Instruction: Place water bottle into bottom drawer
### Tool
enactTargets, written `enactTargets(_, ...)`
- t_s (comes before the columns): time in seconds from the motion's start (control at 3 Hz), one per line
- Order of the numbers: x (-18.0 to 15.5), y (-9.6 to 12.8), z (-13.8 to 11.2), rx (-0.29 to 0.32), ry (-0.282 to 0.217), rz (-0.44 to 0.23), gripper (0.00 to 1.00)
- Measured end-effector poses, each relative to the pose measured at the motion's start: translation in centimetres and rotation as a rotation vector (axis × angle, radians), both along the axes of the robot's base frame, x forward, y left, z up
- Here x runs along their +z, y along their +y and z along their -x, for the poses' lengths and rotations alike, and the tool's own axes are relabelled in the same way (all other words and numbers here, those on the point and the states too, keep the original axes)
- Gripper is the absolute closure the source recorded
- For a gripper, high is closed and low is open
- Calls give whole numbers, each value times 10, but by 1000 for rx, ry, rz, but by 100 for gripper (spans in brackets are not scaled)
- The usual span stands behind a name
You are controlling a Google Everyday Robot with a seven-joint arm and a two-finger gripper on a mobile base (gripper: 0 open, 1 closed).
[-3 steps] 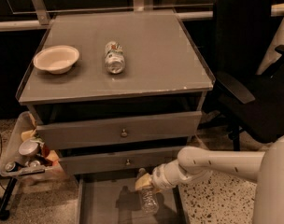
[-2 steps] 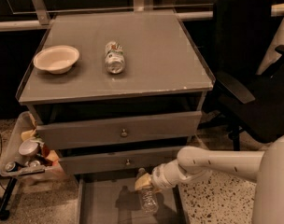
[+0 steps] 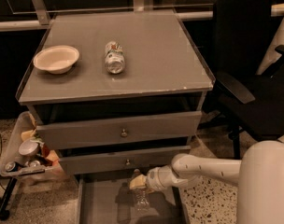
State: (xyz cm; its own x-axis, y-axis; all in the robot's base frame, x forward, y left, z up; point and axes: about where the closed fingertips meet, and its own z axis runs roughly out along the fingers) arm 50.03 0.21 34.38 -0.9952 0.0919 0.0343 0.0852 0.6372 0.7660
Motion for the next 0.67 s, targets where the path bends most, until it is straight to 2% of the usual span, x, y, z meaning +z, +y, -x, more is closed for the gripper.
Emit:
enactTargets(0.33,0,0,0,0,0,0,100)
enactTargets(0.67,-15,4,-1,-14,9,-26,100)
